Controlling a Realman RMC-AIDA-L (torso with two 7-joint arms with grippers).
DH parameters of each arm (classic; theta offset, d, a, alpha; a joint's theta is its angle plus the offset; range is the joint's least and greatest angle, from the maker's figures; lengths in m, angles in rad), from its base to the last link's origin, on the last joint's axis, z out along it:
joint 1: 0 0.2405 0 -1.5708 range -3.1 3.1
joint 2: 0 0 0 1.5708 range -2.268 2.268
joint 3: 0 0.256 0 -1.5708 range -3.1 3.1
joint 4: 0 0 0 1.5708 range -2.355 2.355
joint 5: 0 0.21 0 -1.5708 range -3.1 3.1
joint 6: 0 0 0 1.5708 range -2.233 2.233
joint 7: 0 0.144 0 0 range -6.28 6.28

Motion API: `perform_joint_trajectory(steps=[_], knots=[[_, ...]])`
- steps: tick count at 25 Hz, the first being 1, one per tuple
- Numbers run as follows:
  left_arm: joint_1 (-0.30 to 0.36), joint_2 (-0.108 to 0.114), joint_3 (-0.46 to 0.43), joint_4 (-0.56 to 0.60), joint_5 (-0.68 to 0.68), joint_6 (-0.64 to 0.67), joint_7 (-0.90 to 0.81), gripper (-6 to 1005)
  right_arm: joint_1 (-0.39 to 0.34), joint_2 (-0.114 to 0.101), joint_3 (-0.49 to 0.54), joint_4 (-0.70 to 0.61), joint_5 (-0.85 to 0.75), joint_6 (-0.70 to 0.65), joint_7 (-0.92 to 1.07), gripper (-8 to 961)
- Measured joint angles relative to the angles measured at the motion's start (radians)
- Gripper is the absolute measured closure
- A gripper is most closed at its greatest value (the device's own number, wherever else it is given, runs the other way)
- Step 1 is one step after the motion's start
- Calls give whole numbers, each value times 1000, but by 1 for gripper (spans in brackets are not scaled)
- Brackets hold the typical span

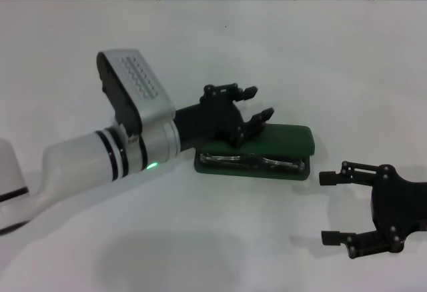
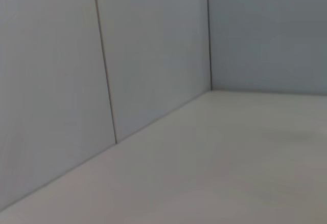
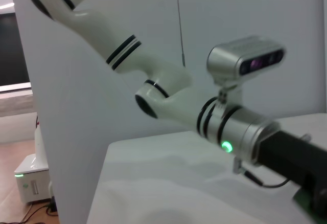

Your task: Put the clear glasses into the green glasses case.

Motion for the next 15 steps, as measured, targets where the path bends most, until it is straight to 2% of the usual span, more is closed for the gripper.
perform_joint_trajectory(steps=[9, 13, 14, 15], knots=[[66, -5, -8, 13, 6, 16, 94, 527, 6, 1, 8, -1, 2, -11, 20, 68], [89, -1, -29, 35, 3, 74, 118, 527, 1, 0, 40, -10, 5, -32, 23, 68], [105, 6, -85, 36, 5, 245, 124, 527, -3, 1, 65, -15, 5, -41, 20, 68], [105, 6, -85, 36, 5, 245, 124, 527, -7, 4, 96, -19, 6, -50, 13, 68]])
